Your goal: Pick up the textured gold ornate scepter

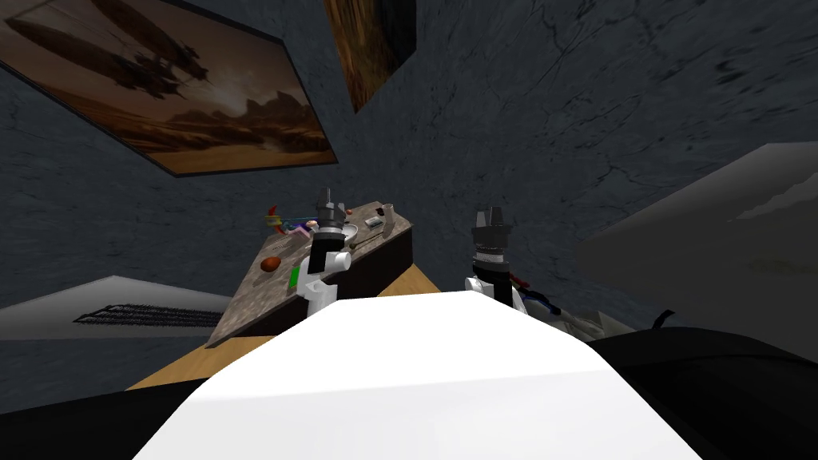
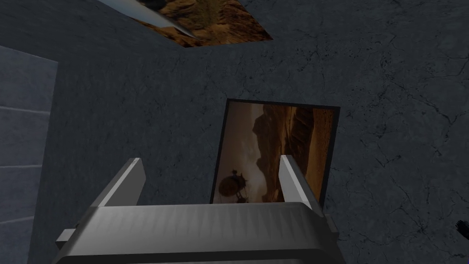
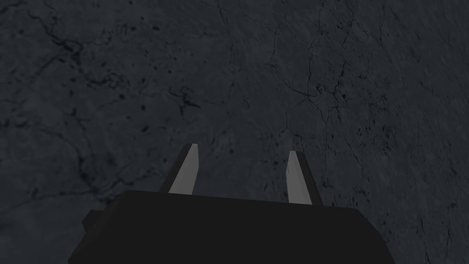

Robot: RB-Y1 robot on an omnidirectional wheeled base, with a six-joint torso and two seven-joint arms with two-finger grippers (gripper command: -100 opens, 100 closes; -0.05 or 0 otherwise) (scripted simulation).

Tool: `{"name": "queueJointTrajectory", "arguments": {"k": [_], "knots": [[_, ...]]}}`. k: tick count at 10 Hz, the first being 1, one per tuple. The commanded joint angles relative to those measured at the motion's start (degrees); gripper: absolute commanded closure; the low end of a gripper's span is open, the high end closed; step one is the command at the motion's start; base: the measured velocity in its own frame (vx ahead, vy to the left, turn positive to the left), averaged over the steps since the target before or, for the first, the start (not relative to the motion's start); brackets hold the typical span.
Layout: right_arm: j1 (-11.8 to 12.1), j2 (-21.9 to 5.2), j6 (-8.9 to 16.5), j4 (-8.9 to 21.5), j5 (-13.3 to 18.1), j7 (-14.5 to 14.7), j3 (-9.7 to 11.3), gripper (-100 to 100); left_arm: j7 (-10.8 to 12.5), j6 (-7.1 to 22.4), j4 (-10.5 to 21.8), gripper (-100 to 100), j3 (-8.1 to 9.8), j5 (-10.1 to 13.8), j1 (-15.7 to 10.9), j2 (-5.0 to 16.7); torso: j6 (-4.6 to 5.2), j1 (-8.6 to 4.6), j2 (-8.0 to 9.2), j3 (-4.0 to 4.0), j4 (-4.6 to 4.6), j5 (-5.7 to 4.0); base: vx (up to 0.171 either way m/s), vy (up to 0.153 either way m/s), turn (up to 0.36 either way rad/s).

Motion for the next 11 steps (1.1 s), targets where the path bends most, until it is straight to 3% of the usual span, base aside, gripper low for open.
{"name": "queueJointTrajectory", "arguments": {"k": [1,2,3,5,6,8,9,11], "knots": [[0.0,0.0,0.0,0.0,0.0,0.0,0.0,0,0.5,2.9,0.8,-100,0.48,0.2,-1.5,0.3,0.00,0.00,0.00,0.00,0.00,0.00,-0.010,-0.018,0.043],[0.0,0.0,0.0,0.0,0.0,0.0,0.0,0,0.5,3.8,0.8,-100,0.48,0.2,-1.5,0.3,0.02,0.00,-0.01,0.00,0.00,0.00,-0.003,-0.007,-0.019],[0.0,0.0,0.0,0.0,0.0,0.0,0.0,0,1.3,5.8,2.5,-100,1.05,0.5,-4.0,0.4,0.02,0.03,-0.02,-0.01,-0.01,0.00,-0.007,-0.009,0.103],[0.0,0.0,0.0,0.0,0.0,0.0,0.0,0,1.3,7.9,2.5,-100,1.05,0.5,-4.0,0.4,0.02,0.01,-0.02,-0.01,-0.01,0.00,-0.004,-0.012,0.026],[0.0,0.0,0.0,0.0,0.0,0.0,0.0,0,2.1,9.8,4.3,-100,1.57,0.9,-6.6,0.5,0.02,0.02,-0.03,-0.02,-0.01,0.00,-0.002,-0.011,0.094],[0.0,0.0,0.0,0.0,0.0,0.0,0.0,0,2.1,12.2,4.3,-100,1.57,0.9,-6.6,0.5,0.01,0.02,-0.03,-0.02,-0.01,0.00,-0.002,-0.011,0.031],[0.0,0.0,0.0,0.0,0.0,0.0,0.0,0,2.9,14.2,6.3,-100,2.01,1.3,-9.1,0.6,0.02,0.03,-0.03,-0.02,-0.01,0.01,-0.003,-0.011,0.115],[0.0,0.0,0.0,0.0,0.0,0.0,0.0,0,2.9,16.6,6.3,-100,2.01,1.3,-9.1,0.6,0.02,0.01,-0.04,-0.03,-0.01,0.00,0.001,-0.012,0.012]]}}
